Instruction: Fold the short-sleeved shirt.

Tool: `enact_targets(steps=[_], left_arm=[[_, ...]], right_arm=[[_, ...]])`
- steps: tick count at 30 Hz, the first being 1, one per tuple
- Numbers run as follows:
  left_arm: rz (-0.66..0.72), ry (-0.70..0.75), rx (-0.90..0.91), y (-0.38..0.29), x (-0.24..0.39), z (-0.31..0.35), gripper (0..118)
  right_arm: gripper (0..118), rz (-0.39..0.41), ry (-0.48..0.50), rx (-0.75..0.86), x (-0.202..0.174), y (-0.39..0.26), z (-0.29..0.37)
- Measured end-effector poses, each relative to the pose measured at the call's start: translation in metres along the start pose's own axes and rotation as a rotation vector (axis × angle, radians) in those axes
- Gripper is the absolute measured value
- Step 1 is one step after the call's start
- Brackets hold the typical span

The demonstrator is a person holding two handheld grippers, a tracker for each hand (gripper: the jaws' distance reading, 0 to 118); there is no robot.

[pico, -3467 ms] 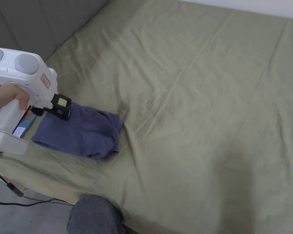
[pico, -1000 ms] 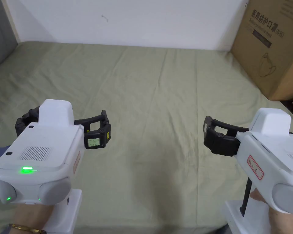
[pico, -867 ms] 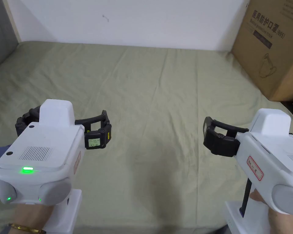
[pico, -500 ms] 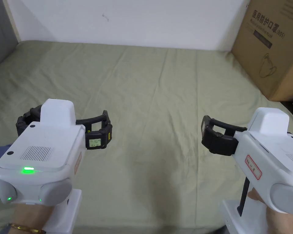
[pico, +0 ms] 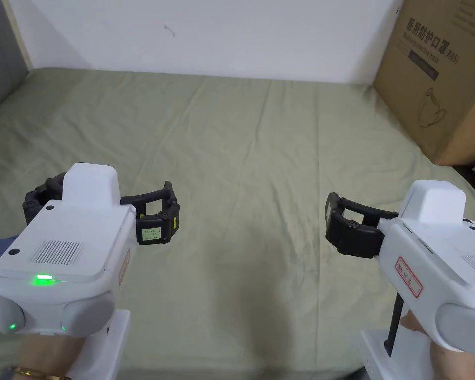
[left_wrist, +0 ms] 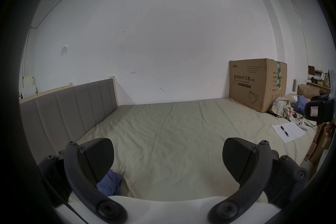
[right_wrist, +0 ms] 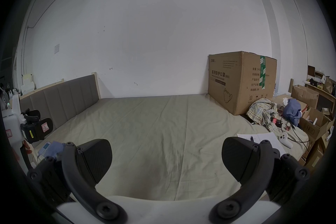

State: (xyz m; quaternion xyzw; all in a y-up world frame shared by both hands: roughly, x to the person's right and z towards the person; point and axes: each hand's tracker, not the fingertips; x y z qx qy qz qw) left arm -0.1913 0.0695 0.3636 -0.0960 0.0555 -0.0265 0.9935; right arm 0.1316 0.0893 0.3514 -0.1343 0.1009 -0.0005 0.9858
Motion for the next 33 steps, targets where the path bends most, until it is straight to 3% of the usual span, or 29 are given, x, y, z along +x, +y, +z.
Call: enact_targets(steps=[33], left_arm=[[-0.008, -0.010, 0.003, -0.0015, 0.0007, -0.0016, 118]], right_arm=[[118, 0.001, 0.002, 0.007, -0.0014, 0.0013, -0.0006]])
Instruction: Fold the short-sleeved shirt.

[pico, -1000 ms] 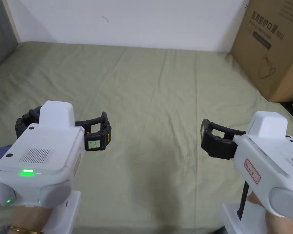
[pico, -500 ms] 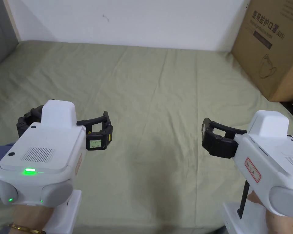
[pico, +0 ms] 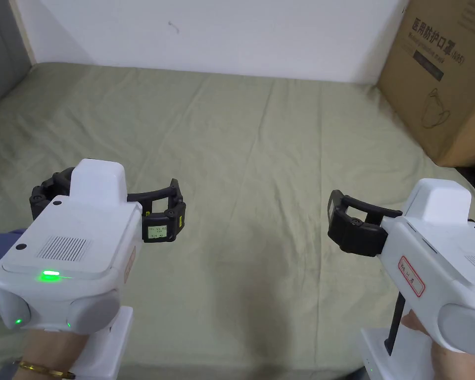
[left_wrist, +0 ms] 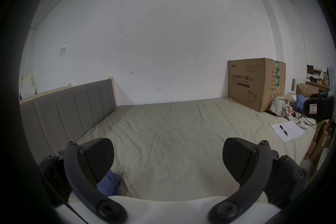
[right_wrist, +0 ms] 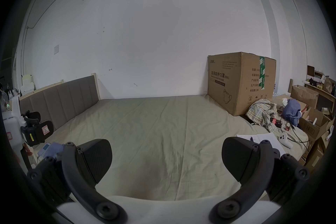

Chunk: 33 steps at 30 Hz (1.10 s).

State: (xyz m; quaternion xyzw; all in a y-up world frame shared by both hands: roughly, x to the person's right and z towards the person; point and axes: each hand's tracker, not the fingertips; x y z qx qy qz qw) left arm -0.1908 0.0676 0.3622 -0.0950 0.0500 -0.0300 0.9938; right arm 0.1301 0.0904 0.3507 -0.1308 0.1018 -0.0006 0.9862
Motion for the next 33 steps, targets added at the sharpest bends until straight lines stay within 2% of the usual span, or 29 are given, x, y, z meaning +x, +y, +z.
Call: enact_targets(steps=[33], left_arm=[[-0.004, -0.008, -0.003, -0.0009, 0.0051, -0.0017, 118]], right_arm=[[118, 0.004, 0.016, -0.011, 0.0029, -0.0052, -0.0059]])
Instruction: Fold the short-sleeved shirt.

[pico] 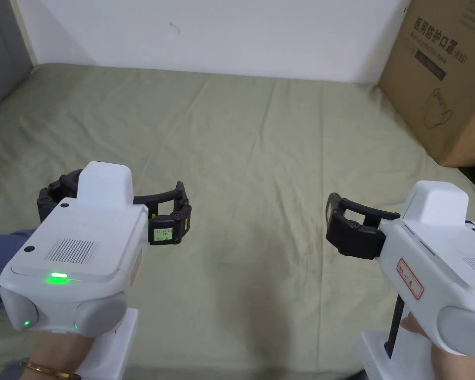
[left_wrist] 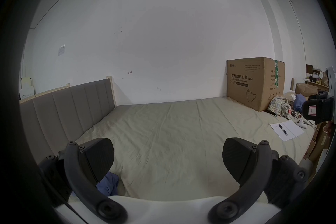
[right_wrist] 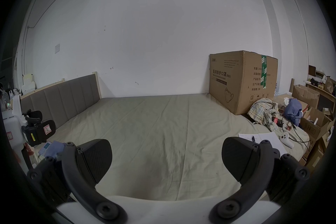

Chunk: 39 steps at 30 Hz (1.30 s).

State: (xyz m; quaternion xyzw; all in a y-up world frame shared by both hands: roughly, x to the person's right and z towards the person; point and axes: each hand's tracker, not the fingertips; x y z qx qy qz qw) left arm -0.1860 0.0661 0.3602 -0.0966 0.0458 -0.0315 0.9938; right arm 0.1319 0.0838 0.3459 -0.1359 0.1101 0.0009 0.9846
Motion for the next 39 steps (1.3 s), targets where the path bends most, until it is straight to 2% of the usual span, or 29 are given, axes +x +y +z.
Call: enact_targets(steps=[24, 27, 29, 32, 36, 39], left_arm=[[0.008, -0.004, 0.008, 0.002, -0.001, 0.001, 118], [0.033, 0.001, 0.000, 0.004, -0.002, 0.002, 118], [0.063, 0.028, -0.057, 0.004, -0.002, 0.003, 118], [0.170, -0.028, -0.112, -0.013, -0.004, 0.008, 118], [0.159, -0.029, -0.238, -0.054, 0.004, 0.012, 118], [0.116, -0.043, -0.296, -0.075, 0.012, 0.018, 118]], right_arm=[[118, 0.001, -0.013, -0.011, -0.004, 0.006, 0.000], [118, -0.056, -0.057, -0.173, -0.005, 0.018, -0.004], [118, -0.145, -0.071, -0.342, -0.003, 0.027, -0.012], [118, -0.255, -0.066, -0.426, -0.005, 0.020, -0.014], [117, -0.223, -0.028, -0.663, -0.018, -0.006, -0.021], [117, -0.161, 0.001, -0.712, -0.031, -0.033, -0.022]])
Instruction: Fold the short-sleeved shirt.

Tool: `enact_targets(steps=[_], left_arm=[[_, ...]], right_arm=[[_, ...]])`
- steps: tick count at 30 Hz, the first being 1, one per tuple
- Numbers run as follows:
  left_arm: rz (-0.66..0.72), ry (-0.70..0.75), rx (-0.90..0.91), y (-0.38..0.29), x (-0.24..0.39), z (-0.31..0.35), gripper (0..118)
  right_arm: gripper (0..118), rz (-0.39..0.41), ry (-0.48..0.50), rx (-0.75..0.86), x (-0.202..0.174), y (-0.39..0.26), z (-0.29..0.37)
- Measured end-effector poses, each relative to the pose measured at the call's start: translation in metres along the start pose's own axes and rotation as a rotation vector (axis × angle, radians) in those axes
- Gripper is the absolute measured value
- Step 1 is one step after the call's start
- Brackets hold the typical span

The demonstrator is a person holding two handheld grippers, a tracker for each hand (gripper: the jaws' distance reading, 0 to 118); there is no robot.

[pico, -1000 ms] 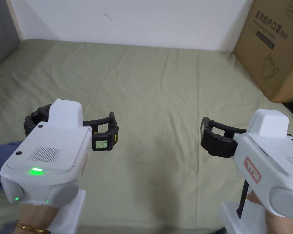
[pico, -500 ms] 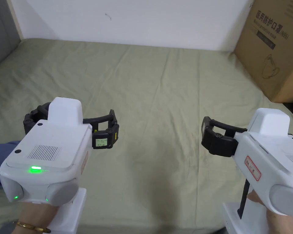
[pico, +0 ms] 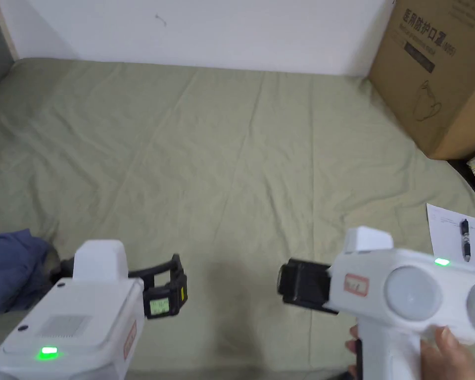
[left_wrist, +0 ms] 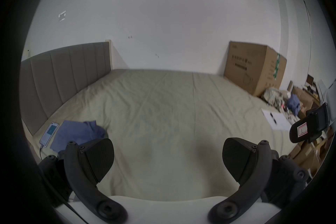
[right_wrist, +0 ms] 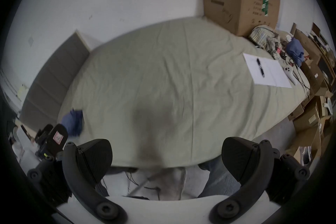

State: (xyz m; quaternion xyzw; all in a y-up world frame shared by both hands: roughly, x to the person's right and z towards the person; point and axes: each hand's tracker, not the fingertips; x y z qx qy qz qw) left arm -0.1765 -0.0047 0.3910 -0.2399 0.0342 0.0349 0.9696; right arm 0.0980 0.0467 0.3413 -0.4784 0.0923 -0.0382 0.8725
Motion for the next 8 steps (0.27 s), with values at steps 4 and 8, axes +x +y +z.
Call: enact_targets(steps=[4, 8], left_arm=[[0.000, -0.003, -0.064, -0.018, 0.004, 0.000, 118], [0.035, 0.010, -0.107, -0.028, 0.001, -0.003, 118]], right_arm=[[117, 0.041, -0.052, -0.035, 0.001, -0.013, -0.021], [116, -0.024, -0.035, -0.084, -0.010, -0.011, -0.016]])
